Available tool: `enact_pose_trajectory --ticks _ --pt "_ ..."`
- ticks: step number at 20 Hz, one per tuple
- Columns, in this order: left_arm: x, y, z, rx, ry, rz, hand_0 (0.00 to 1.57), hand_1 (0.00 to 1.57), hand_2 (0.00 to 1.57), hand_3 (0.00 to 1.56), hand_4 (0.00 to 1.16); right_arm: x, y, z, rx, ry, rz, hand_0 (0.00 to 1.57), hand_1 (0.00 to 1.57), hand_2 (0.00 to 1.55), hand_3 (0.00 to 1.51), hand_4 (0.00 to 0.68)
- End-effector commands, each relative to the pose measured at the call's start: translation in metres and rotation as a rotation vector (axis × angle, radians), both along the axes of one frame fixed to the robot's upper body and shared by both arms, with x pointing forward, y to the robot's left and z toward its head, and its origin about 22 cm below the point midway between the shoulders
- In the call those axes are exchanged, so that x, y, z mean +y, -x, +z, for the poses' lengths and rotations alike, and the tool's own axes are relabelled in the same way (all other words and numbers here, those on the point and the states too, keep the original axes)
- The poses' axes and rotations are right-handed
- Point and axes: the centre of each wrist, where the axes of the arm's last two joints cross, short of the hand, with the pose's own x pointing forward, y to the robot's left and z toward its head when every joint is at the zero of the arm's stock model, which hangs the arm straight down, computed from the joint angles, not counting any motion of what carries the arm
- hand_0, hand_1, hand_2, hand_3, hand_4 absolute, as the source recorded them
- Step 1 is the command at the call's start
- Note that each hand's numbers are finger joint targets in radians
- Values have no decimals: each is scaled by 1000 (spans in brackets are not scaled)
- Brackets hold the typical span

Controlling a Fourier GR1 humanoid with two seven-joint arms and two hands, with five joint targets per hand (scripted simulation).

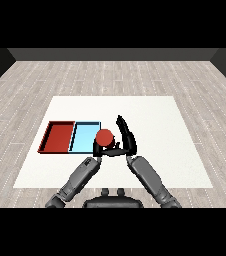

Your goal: Pick the red can and put it in the red box

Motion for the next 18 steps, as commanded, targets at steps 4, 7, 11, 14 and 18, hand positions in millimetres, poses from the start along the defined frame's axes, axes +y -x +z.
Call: enact_pose_trajectory --ticks 4,7,11,14,18 --pt "9 -10 6 -20 -2 55 1571 1571 1561 1460 1132 -36 16 -6 -30 -54 5 0 0 0 0 0" --pt "30 -6 19 -30 -9 30 1571 1571 1561 1465 1133 -53 27 27 -45 -44 -20 0 0 0 0 0" --pt "55 -10 5 -39 -45 102 1571 1571 1571 1476 1128 -96 36 20 -57 -119 -53 0 0 0 0 0" --pt "80 -37 40 -44 -33 152 1571 1571 1571 1480 1133 -105 40 24 -49 -83 -97 0 0 0 0 0" --pt "127 -38 27 -22 -123 244 1571 1571 1571 1476 1136 -132 50 -2 -28 -86 -110 0 0 0 0 0"
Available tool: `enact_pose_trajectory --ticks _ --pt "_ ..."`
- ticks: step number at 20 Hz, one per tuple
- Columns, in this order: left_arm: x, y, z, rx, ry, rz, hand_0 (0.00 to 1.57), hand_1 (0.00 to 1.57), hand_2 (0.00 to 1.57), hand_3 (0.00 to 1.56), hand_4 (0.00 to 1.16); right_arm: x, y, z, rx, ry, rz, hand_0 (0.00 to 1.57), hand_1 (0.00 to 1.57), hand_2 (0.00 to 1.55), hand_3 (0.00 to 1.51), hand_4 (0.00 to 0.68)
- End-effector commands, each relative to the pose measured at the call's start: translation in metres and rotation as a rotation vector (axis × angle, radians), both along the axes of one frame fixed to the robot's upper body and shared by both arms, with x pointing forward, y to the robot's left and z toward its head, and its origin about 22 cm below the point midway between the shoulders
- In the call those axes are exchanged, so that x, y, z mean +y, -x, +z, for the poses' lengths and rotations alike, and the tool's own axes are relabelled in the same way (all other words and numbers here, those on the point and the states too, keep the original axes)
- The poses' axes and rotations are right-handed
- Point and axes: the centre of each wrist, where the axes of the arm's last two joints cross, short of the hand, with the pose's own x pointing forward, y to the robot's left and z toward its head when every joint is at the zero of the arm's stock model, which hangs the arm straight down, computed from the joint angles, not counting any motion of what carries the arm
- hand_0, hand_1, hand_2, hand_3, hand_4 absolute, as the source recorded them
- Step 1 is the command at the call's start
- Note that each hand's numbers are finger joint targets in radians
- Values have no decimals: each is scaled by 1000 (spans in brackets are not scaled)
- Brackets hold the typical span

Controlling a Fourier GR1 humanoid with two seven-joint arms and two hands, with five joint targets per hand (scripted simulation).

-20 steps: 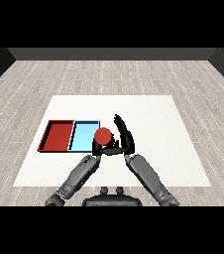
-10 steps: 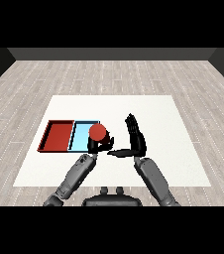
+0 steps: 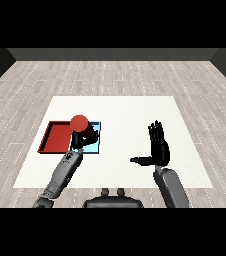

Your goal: Pick the red can and put it in the red box

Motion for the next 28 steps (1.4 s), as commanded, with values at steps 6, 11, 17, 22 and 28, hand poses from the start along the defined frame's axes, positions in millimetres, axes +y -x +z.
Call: enact_pose_trajectory --ticks 6,11,17,22,28 --pt "97 -17 33 74 -188 173 1571 1571 1571 1490 1120 -45 20 -17 98 17 -75 0 0 0 0 0" --pt "161 -11 -11 294 -351 306 1571 1571 1550 1488 1112 -42 9 -24 119 6 -85 0 0 0 0 0" --pt "205 -20 -36 570 -505 429 1571 1571 1550 1466 1049 -52 1 -26 121 0 -120 0 0 0 0 0" --pt "231 -12 -59 793 -564 488 940 940 849 673 891 -66 -7 -51 118 18 -137 0 0 0 0 0" --pt "225 -9 -82 957 -551 434 920 920 877 0 714 -44 -29 -56 128 25 -128 0 0 0 0 0"
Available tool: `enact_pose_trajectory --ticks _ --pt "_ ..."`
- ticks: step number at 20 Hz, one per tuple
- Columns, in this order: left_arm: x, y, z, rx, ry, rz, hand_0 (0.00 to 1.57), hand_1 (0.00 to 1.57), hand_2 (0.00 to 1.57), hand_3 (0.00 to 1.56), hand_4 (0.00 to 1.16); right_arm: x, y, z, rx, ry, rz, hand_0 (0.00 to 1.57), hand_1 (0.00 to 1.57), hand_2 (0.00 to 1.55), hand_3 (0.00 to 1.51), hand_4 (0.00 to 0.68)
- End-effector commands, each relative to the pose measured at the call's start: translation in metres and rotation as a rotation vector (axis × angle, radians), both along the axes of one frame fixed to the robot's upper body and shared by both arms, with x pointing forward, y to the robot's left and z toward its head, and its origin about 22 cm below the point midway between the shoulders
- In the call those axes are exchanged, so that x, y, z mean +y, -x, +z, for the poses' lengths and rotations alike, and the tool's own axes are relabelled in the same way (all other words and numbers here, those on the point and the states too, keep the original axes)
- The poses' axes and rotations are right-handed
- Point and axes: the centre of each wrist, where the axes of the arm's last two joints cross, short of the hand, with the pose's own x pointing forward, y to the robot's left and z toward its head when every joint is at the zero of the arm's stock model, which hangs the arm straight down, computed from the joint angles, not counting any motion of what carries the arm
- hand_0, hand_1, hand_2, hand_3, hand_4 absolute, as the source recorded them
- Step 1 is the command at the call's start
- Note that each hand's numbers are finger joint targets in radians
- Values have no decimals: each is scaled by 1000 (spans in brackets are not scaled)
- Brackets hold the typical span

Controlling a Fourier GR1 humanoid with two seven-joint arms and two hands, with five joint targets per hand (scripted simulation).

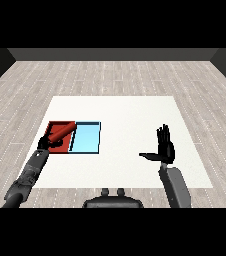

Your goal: Pick the red can and put it in the red box

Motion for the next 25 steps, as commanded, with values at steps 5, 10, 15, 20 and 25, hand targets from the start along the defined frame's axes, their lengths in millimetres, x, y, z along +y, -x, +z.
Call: enact_pose_trajectory --ticks 5,10,15,20,25 --pt "7 2 -8 242 -12 -116 0 0 0 0 197 -7 -11 -3 -34 -9 -6 0 0 0 0 0" --pt "13 -3 2 23 89 17 0 0 0 0 0 3 -14 -16 -29 -23 6 0 0 0 0 0" --pt "-1 -33 37 -520 379 -134 1022 1022 959 0 0 5 -17 -8 -40 -32 40 0 0 0 0 0" --pt "-67 -59 44 -914 735 -317 0 0 0 0 0 1 -11 -13 -46 -1 54 0 0 0 0 0" --pt "-116 -23 1 -988 842 -486 0 0 0 0 0 6 -16 -22 -50 30 88 0 0 0 0 0"
